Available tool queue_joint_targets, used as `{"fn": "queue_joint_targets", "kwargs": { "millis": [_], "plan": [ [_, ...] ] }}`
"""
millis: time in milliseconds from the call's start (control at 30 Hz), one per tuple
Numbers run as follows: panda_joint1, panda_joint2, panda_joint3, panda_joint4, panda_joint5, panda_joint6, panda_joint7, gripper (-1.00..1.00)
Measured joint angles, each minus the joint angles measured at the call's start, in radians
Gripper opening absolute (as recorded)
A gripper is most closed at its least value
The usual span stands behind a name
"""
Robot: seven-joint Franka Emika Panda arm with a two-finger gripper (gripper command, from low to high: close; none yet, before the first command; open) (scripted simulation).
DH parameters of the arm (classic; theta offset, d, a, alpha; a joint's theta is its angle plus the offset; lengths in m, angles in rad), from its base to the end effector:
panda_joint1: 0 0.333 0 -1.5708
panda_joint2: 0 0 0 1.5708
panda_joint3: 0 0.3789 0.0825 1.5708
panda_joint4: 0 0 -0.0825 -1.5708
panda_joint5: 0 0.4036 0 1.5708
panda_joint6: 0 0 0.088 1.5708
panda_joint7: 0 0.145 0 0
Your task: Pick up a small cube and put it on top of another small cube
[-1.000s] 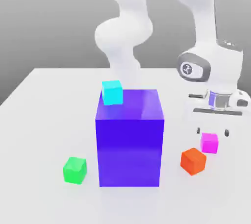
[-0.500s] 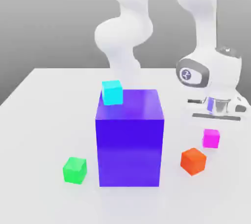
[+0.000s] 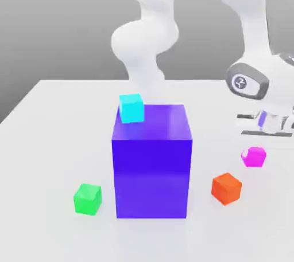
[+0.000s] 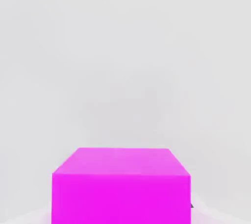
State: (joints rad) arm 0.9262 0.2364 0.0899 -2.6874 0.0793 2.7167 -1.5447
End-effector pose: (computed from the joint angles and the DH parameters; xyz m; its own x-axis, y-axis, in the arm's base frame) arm 0.2059 0.3349 0.1462 -0.7894 0.6129 0.0327 0.5945 0.7768 -0.2077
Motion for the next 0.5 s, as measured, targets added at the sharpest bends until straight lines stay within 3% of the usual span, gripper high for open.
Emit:
{"fn": "queue_joint_targets", "kwargs": {
  "millis": [500],
  "plan": [
    [-0.141, 0.063, 0.176, 0.199, 0.225, -0.189, -0.393, -1.00]
  ]
}}
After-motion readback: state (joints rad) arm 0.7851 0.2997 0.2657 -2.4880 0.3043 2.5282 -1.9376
